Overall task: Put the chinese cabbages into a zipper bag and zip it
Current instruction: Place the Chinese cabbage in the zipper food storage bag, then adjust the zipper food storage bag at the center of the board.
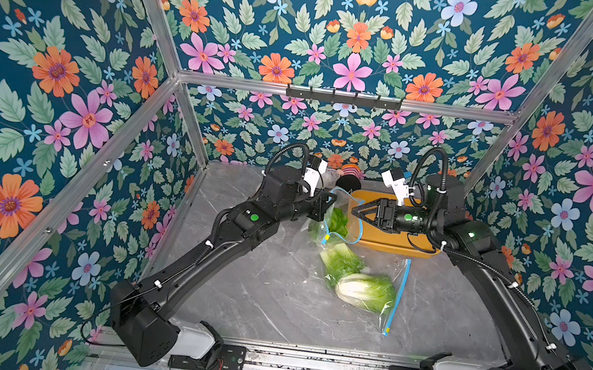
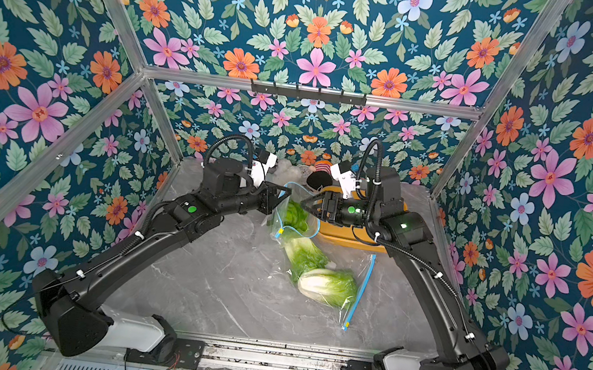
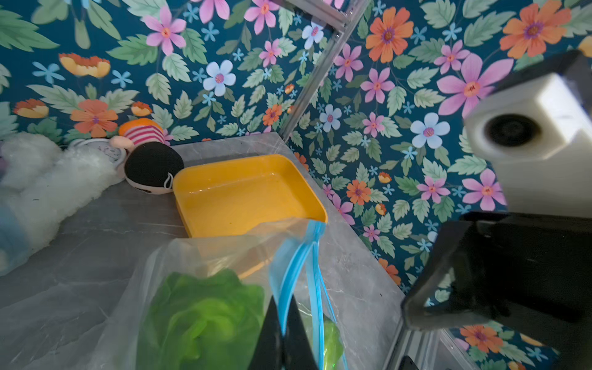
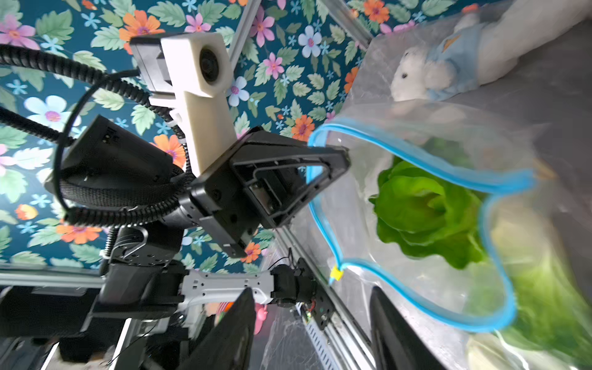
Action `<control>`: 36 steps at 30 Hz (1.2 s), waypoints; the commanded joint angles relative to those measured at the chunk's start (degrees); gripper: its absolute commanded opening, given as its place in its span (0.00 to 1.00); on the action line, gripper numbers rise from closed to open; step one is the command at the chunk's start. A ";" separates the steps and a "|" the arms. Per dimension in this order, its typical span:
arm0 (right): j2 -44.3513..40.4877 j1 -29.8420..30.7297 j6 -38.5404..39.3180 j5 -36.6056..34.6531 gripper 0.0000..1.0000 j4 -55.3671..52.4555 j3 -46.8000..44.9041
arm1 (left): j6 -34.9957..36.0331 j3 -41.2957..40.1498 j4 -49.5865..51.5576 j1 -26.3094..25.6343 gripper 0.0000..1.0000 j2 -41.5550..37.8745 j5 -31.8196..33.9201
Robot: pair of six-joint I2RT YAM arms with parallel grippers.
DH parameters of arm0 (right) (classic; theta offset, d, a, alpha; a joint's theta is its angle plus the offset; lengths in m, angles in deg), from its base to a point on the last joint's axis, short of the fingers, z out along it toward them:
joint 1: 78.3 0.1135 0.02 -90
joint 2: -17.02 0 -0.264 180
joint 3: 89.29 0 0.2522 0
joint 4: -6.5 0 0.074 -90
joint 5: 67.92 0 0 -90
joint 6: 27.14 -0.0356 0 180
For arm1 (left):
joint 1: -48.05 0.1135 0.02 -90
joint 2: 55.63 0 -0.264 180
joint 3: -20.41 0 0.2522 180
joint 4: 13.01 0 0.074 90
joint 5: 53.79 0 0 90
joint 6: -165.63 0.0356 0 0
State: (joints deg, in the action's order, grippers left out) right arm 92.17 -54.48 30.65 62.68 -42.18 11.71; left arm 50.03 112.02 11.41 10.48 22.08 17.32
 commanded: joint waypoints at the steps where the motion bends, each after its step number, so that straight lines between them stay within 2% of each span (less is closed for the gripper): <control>1: -0.54 -0.87 2.21 -12.95 0.57 -8.19 -1.69 | -4.89 -0.37 -6.23 0.73 0.00 -1.00 -0.19; 8: 5.64 0.23 4.69 -14.19 0.57 -9.98 0.95 | -4.08 0.89 -3.31 1.66 0.00 -0.72 0.70; 12: 9.59 1.03 6.87 -18.97 0.57 -11.86 4.77 | -2.37 1.34 -0.60 1.79 0.00 -0.45 0.75; 14: 12.19 1.12 7.16 -17.49 0.52 -11.33 5.63 | -2.35 1.09 -0.38 1.90 0.00 -1.03 2.13; 16: 14.78 1.25 7.15 -16.21 0.42 -10.99 6.81 | -1.93 0.77 -0.67 2.17 0.00 -1.64 2.56; 23: 18.36 2.26 7.62 -14.70 0.19 -7.47 9.60 | -1.11 0.04 0.60 3.48 0.00 -2.19 2.86; 28: 19.35 3.99 7.17 -12.93 0.00 -6.44 11.47 | 3.78 2.33 6.93 4.59 0.00 -0.73 3.94; 32: 21.46 5.21 4.70 -9.58 0.00 -3.67 11.87 | 10.04 6.01 13.60 5.11 0.00 0.60 5.19; 36: 19.36 5.53 -2.74 -4.28 0.00 5.41 7.80 | 15.16 9.09 20.79 5.13 0.00 2.56 9.75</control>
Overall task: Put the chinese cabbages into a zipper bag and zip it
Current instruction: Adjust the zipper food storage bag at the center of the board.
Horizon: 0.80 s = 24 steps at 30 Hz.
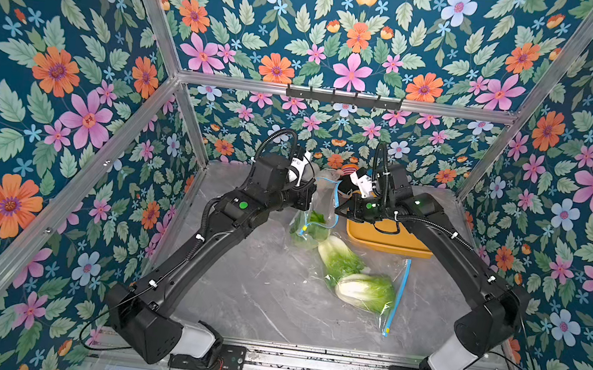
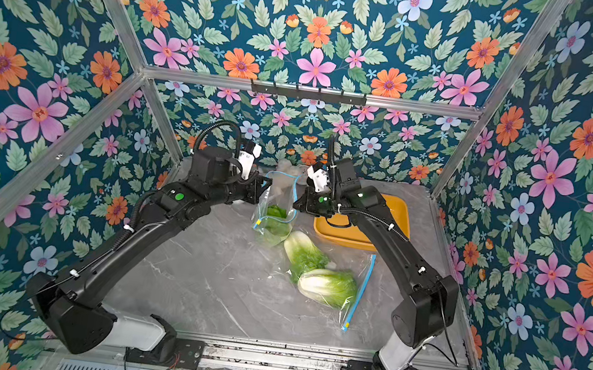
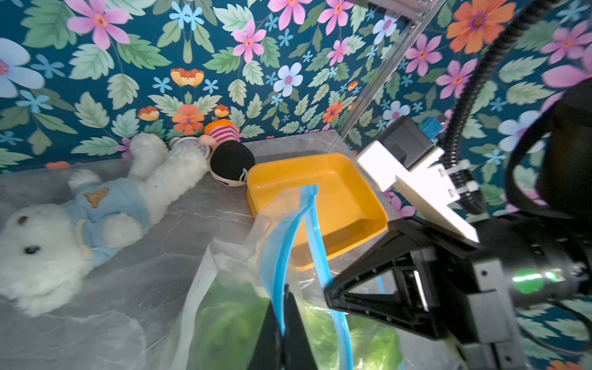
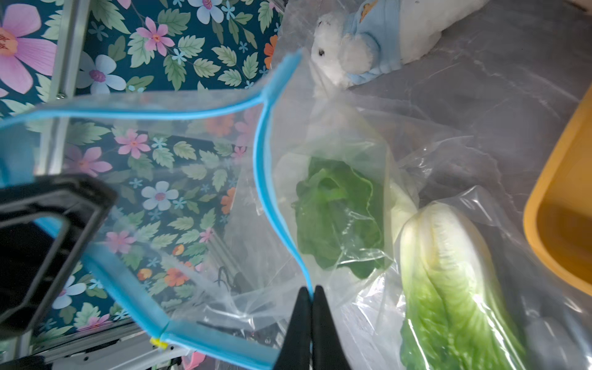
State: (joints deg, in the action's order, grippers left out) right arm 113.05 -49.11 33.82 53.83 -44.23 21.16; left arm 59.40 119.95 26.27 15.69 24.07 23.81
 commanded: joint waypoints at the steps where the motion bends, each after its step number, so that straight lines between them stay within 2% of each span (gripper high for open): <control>1: -2.96 0.12 -7.17 3.49 0.00 8.86 -2.61 | 6.56 1.16 6.21 -0.07 0.00 0.78 3.09; 2: -3.40 0.10 -7.87 2.39 0.00 9.65 -3.33 | 7.05 1.00 6.10 -0.07 0.00 0.67 2.40; 3: -3.77 0.12 -8.34 0.70 0.00 9.85 -3.88 | 7.38 0.69 5.75 -0.05 0.05 0.48 1.92; 6: -5.28 -0.10 -9.92 -3.65 0.00 11.90 -6.44 | 8.28 -0.90 3.45 -0.06 0.30 -1.82 2.73; 8: -6.01 -0.51 -12.35 -3.84 0.00 15.07 -8.09 | 8.92 -3.06 0.41 -0.09 0.42 -5.14 2.37; 10: -6.37 -0.71 -13.94 -4.55 0.00 16.60 -8.87 | 9.06 -6.28 -3.05 -0.07 0.49 -8.94 2.62; 12: -6.76 -1.00 -15.08 -5.95 0.00 17.02 -9.29 | 9.69 -9.80 -5.67 -0.15 0.52 -12.39 1.90; 15: -7.67 -1.08 -17.32 -6.74 0.00 20.01 -10.78 | 10.96 -16.93 -8.93 -0.31 0.55 -17.56 -3.13; 18: -8.09 -1.10 -18.80 -7.33 0.00 21.48 -11.72 | 11.68 -27.87 -17.83 -2.49 0.59 -23.41 -6.97; 20: -8.31 -1.05 -19.31 -8.01 0.00 22.24 -12.46 | 12.96 -33.23 -22.13 -5.55 0.59 -26.32 -5.48; 24: -8.67 -1.01 -20.28 -8.36 0.00 23.58 -13.63 | 16.18 -41.58 -28.36 -12.84 0.57 -31.78 2.90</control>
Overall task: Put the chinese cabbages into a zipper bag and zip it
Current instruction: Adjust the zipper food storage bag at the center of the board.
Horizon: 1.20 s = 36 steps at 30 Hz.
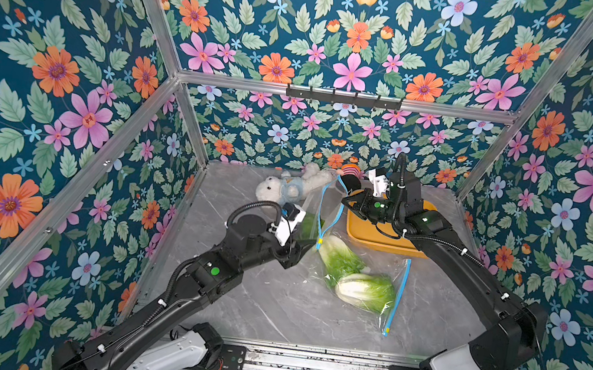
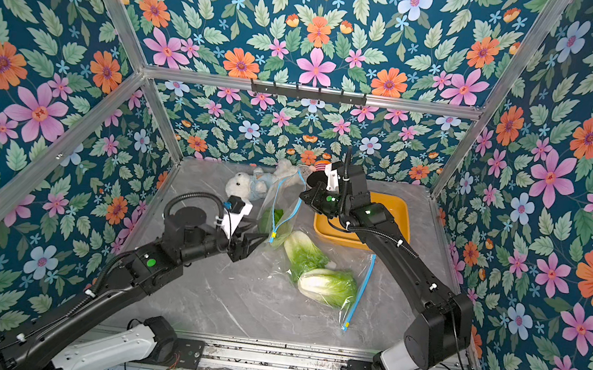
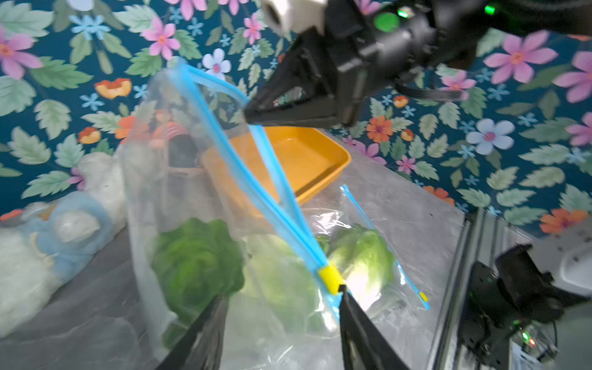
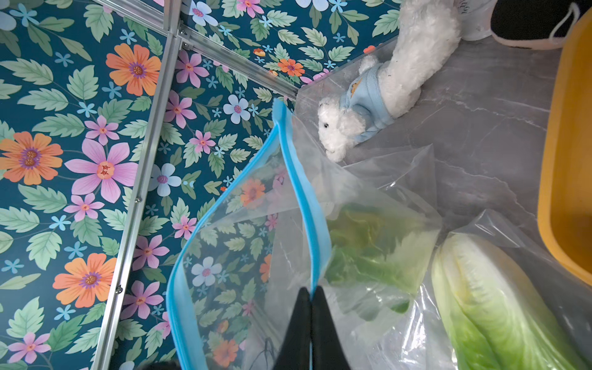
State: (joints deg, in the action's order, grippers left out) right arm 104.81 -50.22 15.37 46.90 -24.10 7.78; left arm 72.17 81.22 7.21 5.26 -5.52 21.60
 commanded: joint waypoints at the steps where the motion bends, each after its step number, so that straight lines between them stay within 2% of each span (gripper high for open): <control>1: -0.27 0.13 -1.91 -1.44 0.00 3.40 -0.33 | 3.59 -4.62 -10.82 -3.56 0.57 -3.29 6.39; 5: -0.16 0.21 -2.12 -1.32 0.00 3.74 -0.50 | 5.32 -8.90 -15.62 -6.37 0.56 -3.00 11.92; 10: -0.69 0.21 -2.10 -1.80 0.00 3.93 -0.56 | 7.67 -13.10 -25.24 -6.90 0.47 -0.60 20.91; 12: -0.94 0.21 -2.22 -1.96 0.00 4.16 -0.77 | 8.27 -13.65 -27.47 -6.88 0.43 0.69 20.83; 15: -1.43 0.15 -2.05 -2.64 0.00 3.88 -1.03 | 8.52 -13.15 -28.60 -6.89 0.31 3.16 18.85; 18: -1.47 0.17 -1.92 -2.67 0.00 4.16 -1.13 | 8.85 -13.21 -30.84 -6.87 0.25 4.95 18.66; 24: -1.13 0.20 -2.57 -1.83 0.00 5.45 -1.85 | 9.04 -13.50 -34.67 -6.92 0.07 5.25 17.85; 26: -1.12 0.22 -2.61 -1.45 0.00 5.89 -1.96 | 9.56 -12.76 -33.84 -6.87 0.00 5.35 17.92; 31: -1.34 0.22 0.42 1.01 0.01 6.48 -0.24 | 12.36 -8.28 -25.08 -6.66 0.00 3.24 23.54; 33: -1.77 0.23 2.20 3.21 0.09 8.11 0.04 | 13.66 -5.35 -19.86 -6.32 0.00 2.34 24.28; 36: -2.50 0.20 6.88 6.32 0.20 7.15 1.56 | 14.48 0.58 -9.64 -5.52 0.00 1.82 21.05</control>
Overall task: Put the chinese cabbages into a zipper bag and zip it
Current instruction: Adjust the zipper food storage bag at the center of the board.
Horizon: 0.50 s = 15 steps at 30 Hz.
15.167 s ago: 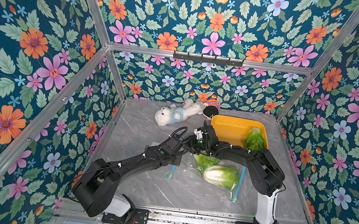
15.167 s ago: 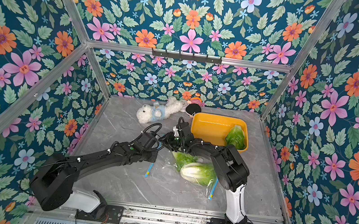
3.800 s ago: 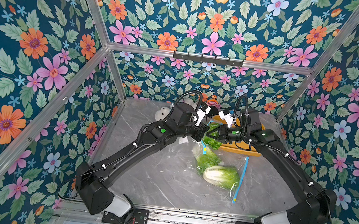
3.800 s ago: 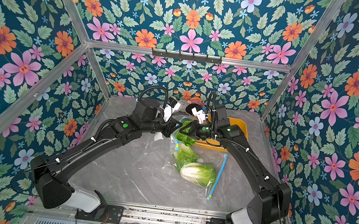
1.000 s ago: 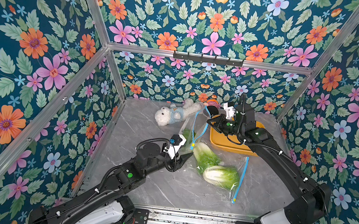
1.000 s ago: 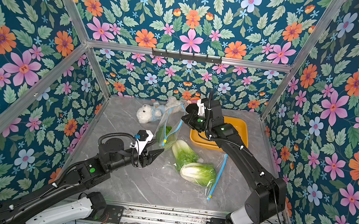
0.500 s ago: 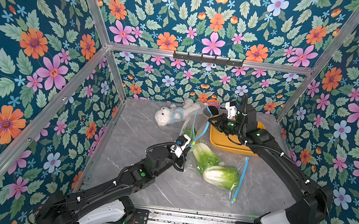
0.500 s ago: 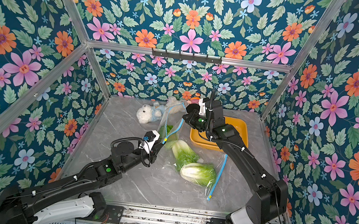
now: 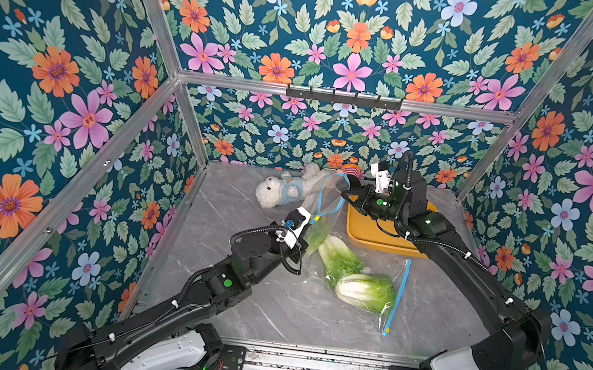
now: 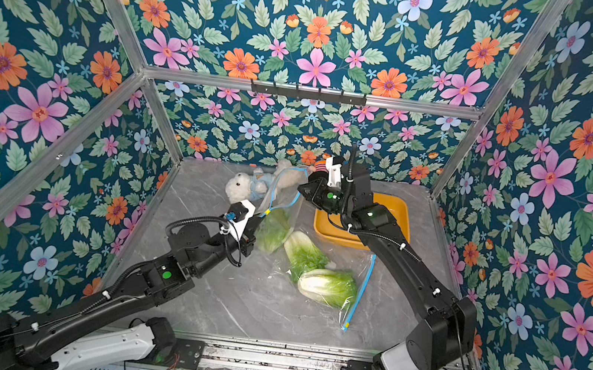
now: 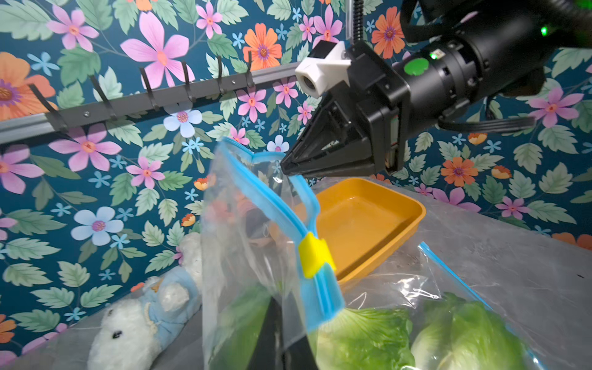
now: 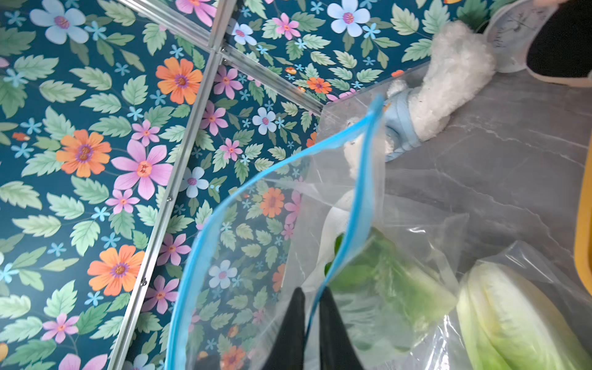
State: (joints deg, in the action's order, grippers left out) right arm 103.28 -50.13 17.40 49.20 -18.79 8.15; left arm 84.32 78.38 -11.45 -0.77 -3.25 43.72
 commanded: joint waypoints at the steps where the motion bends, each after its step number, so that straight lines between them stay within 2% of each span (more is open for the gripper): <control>1: -1.63 0.14 7.26 5.25 0.23 1.13 1.47 | 2.34 5.24 12.13 0.57 0.00 -0.65 -2.34; 8: -9.04 0.04 24.51 14.65 0.35 -2.46 -0.16 | 1.36 15.54 28.97 0.65 0.00 -1.67 -8.42; 12: -9.96 0.05 37.39 25.04 0.38 -10.95 0.92 | 0.00 19.94 34.81 0.61 0.00 -1.05 -16.26; 15: -10.38 0.36 43.89 28.67 0.39 -14.53 0.53 | -0.67 21.83 38.40 0.64 0.00 0.31 -19.42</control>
State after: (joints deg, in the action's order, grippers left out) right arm 93.29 -50.05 49.66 70.25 -27.82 8.81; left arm 84.52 99.08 21.35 -0.27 -3.67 29.86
